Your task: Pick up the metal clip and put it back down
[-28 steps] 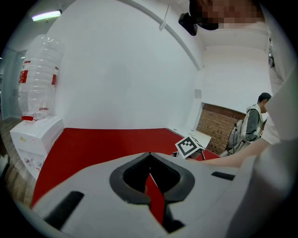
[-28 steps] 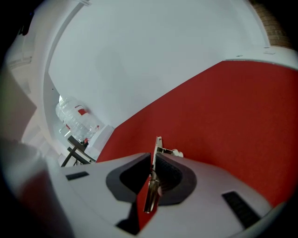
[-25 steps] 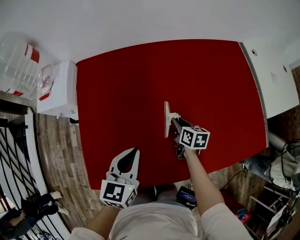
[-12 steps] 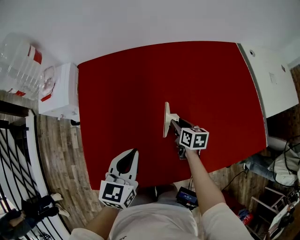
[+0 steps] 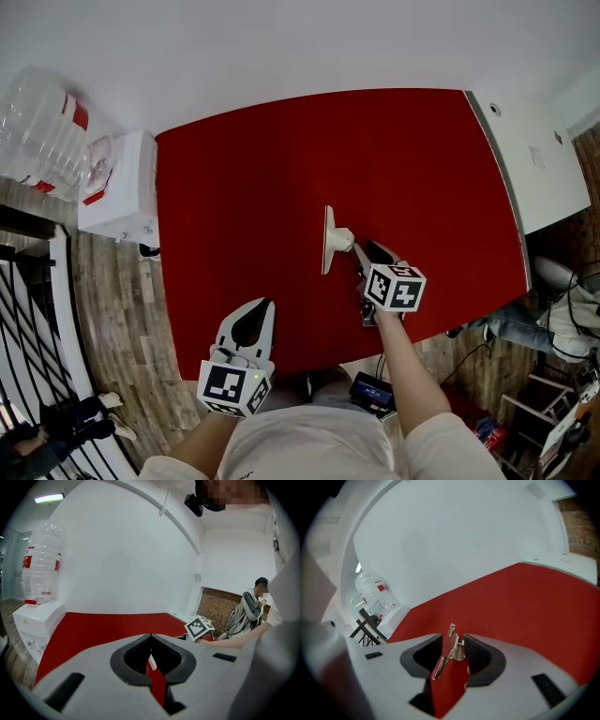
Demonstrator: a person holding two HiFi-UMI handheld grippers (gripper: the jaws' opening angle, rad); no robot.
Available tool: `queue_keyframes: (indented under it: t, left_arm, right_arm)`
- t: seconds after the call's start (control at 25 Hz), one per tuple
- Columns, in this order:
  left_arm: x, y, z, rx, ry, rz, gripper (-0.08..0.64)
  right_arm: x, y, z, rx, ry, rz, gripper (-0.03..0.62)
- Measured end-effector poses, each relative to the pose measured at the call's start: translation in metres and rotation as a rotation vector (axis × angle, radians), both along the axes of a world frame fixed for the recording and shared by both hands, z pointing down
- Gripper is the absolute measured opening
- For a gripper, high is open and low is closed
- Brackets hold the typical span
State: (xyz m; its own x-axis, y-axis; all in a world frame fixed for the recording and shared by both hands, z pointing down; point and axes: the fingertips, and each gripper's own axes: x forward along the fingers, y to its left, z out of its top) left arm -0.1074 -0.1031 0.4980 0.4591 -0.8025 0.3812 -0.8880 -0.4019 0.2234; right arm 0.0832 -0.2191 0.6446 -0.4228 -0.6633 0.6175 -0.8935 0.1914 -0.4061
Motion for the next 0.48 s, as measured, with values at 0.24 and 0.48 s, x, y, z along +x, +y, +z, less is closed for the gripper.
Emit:
queue_keyframes:
  t: [0.24,0.48]
  left_arm:
    - [0.014,0.005,-0.018,0.023,0.032,0.018,0.003]
    - [0.023,0.015,-0.046,0.081,0.009,0.03,0.003]
  right_arm:
    - [-0.005,0.031,-0.085,0.152,0.022,-0.051,0.129]
    - [-0.002,0.076,-0.156,0.281,0.077,-0.042,0.012]
